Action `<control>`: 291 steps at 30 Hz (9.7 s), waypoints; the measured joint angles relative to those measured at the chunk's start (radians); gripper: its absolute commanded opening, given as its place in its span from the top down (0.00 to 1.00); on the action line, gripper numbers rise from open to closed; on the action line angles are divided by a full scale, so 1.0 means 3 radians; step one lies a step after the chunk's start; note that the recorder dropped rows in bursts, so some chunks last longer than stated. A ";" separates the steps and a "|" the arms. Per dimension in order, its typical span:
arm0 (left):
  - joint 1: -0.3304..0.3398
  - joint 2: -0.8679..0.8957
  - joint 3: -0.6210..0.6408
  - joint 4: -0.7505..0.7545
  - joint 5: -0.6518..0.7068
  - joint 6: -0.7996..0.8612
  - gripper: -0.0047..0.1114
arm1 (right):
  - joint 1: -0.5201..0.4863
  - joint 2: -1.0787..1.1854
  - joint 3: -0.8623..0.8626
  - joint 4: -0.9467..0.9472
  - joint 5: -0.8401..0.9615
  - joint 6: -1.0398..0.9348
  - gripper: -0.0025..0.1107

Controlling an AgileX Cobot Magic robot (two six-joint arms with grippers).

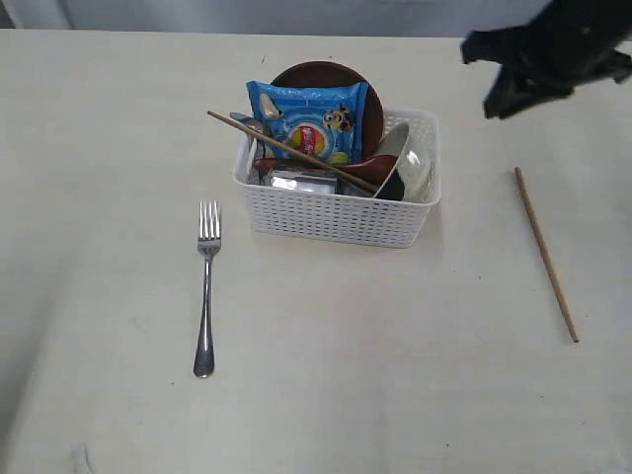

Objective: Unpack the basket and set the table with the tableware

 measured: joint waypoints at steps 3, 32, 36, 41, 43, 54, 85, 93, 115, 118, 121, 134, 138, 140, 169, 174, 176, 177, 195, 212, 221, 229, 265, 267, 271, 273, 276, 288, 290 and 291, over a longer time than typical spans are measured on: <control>0.0000 0.0000 0.0000 0.0000 0.0000 0.0000 0.96 | 0.0499 -0.0073 -0.0177 -0.0014 -0.0074 -0.0296 0.98; 0.0000 0.0000 0.0000 0.0000 0.0000 0.0000 0.96 | 0.1834 0.0948 -0.0423 -0.1325 -0.1491 -0.0133 0.64; 0.0000 0.0000 0.0000 0.0000 0.0000 0.0000 0.96 | 0.1834 0.1091 -0.0432 -0.1357 -0.1530 -0.0119 0.66; 0.0000 0.0000 0.0000 0.0000 0.0000 0.0000 0.96 | 0.1834 0.1134 -0.0440 -0.1393 -0.1580 -0.0103 0.98; 0.0000 0.0000 0.0000 0.0000 0.0000 0.0000 0.96 | 0.1820 0.1134 -0.0453 -0.1481 -0.1588 -0.0122 0.98; 0.0000 0.0000 0.0000 0.0000 0.0000 0.0000 0.96 | 0.1843 0.0883 -0.0460 -0.1459 -0.1527 -0.0101 0.98; 0.0000 0.0000 0.0000 0.0000 0.0000 0.0000 0.96 | 0.1843 -0.0043 -0.0460 -0.1410 -0.1386 0.0037 0.98; 0.0000 0.0000 0.0000 0.0000 0.0000 0.0000 0.96 | 0.1843 -0.0249 -0.0460 -0.1454 -0.1370 0.0061 0.98; 0.0000 0.0000 0.0000 0.0000 0.0000 0.0000 0.96 | 0.1185 -0.0723 -0.0460 -0.1414 -0.0396 0.0348 0.98; 0.0000 0.0000 0.0000 0.0000 0.0000 0.0000 0.96 | 0.1185 -0.0723 -0.0460 -0.1309 -0.0277 0.0400 0.98; 0.0000 0.0000 0.0000 0.0000 0.0000 0.0000 0.96 | 0.1178 -0.0723 -0.0460 -0.1300 -0.0155 0.0469 0.98; 0.0000 0.0000 0.0000 0.0000 0.0000 0.0000 0.96 | 0.1152 -0.0745 -0.0460 -0.1243 0.0427 0.0677 0.98; 0.0000 0.0000 0.0000 0.0000 0.0000 0.0000 0.96 | 0.0989 -0.0745 -0.0460 -0.1289 0.0559 0.0774 0.98; 0.0000 0.0000 0.0000 0.0000 0.0000 0.0000 0.96 | 0.0851 -0.0745 -0.0453 -0.1302 0.0636 0.0793 0.98; 0.0000 0.0000 0.0000 0.0000 0.0000 0.0000 0.96 | -0.0159 0.0738 0.0814 -0.0195 -0.0550 -0.0426 0.98; 0.0000 0.0000 0.0000 0.0000 0.0000 0.0000 0.96 | -0.0159 0.0738 0.0814 -0.0305 -0.0712 -0.0080 0.98; 0.0000 0.0000 0.0000 0.0000 0.0000 0.0000 0.96 | -0.0159 0.0738 0.0814 -0.0466 -0.0741 0.0169 0.98; 0.0000 0.0000 0.0000 0.0000 0.0000 0.0000 0.96 | -0.0159 0.0738 0.0814 -0.0577 -0.0746 0.0286 0.98; 0.0000 0.0000 0.0000 0.0000 0.0000 0.0000 0.96 | -0.0159 0.0738 0.0814 -0.1142 -0.0897 0.1005 0.77; 0.0000 0.0000 0.0000 0.0000 0.0000 0.0000 0.96 | -0.0159 0.0138 0.0814 -0.1130 -0.0731 0.1098 0.83; 0.0000 0.0000 0.0000 0.0000 0.0000 0.0000 0.96 | -0.0151 -0.0682 0.0826 -0.0729 -0.0374 0.0895 0.98; 0.0000 0.0000 0.0000 0.0000 0.0000 0.0000 0.96 | 0.0200 -0.1690 0.1200 -0.0541 -0.0601 0.0833 0.98; 0.0000 0.0103 -0.0734 -0.0236 -0.0720 -0.0348 0.96 | 0.0493 -0.4608 0.2644 -0.0084 0.0111 0.0808 0.98; 0.0000 0.0324 -0.1098 -0.0236 -0.0366 -0.0283 0.96 | 0.0520 -0.4608 0.2644 -0.0071 0.0111 0.0808 0.98; 0.0000 0.0929 -0.1781 -0.0434 0.0262 -0.0162 0.96 | 0.0525 -0.4608 0.2644 -0.0057 0.0111 0.0808 0.98; 0.0000 0.1285 -0.2039 -0.0645 0.0610 0.0035 0.96 | 0.0525 -0.4608 0.2644 -0.0057 0.0111 0.0808 0.98; 0.0000 0.1767 -0.2360 -0.1059 0.1213 0.0435 0.96 | 0.0525 -0.4608 0.2644 -0.0057 0.0111 0.0808 0.98; 0.0000 0.2774 -0.2668 -0.2004 0.1469 0.0783 0.96 | 0.0525 -0.4608 0.2644 -0.0057 0.0111 0.0724 0.98; 0.0000 0.2846 -0.2676 -0.2062 0.1493 0.0801 0.96 | 0.0525 -0.4608 0.2644 -0.0051 0.0111 0.0711 0.98; 0.0000 0.2895 -0.2676 -0.2087 0.1539 0.0831 0.96 | 0.0525 -0.4608 0.2644 -0.0051 0.0111 0.0697 0.98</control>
